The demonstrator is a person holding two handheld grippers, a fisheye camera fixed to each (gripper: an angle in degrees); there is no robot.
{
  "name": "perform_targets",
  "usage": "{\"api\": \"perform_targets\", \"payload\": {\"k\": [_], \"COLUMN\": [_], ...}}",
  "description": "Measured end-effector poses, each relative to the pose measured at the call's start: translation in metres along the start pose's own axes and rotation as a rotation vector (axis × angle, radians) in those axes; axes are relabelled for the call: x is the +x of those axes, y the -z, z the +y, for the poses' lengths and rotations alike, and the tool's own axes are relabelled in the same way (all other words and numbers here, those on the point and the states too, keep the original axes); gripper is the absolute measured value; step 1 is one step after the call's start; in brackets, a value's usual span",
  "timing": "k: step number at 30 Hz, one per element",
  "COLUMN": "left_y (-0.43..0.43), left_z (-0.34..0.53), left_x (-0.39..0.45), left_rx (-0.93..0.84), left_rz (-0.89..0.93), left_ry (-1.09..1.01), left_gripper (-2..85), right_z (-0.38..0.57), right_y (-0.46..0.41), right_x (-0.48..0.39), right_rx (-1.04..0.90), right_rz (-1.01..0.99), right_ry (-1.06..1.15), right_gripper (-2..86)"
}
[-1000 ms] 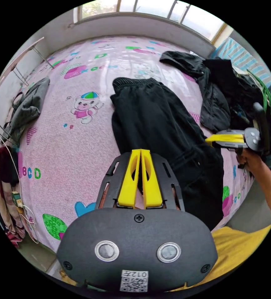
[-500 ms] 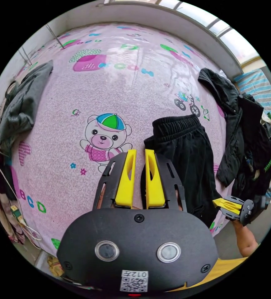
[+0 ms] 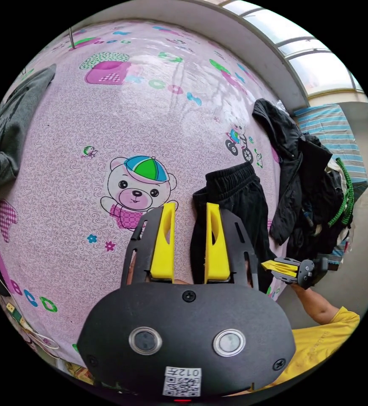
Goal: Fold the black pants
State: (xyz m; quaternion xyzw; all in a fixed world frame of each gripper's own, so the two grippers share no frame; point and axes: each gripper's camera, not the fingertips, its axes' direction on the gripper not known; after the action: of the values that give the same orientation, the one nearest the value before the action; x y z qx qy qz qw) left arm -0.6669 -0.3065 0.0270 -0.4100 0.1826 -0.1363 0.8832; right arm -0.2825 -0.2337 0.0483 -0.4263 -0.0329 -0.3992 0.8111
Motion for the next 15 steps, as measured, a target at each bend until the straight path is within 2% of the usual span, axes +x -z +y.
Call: {"api": "perform_targets", "payload": {"k": [4, 8, 13, 15], "left_y": [0.002, 0.008, 0.013, 0.015], "left_z": [-0.009, -0.017, -0.025, -0.028], "left_x": [-0.003, -0.011, -0.025, -0.022], "left_rx": [-0.008, 0.017, 0.034, 0.039], "left_rz": [0.014, 0.043, 0.077, 0.042], "left_ry": [-0.032, -0.018, -0.024, -0.058], "left_gripper": [5.5, 4.3, 2.8, 2.0], "right_z": [-0.018, -0.082, -0.160, -0.180], "right_y": [0.018, 0.029, 0.019, 0.004], "right_x": [0.003, 0.018, 0.030, 0.029], "right_rx": [0.104, 0.176, 0.126, 0.042], "right_rz": [0.023, 0.013, -0.064, -0.062], "right_ry": [-0.014, 0.005, 0.028, 0.035], "right_gripper": [0.0, 0.0, 0.0, 0.0]}}
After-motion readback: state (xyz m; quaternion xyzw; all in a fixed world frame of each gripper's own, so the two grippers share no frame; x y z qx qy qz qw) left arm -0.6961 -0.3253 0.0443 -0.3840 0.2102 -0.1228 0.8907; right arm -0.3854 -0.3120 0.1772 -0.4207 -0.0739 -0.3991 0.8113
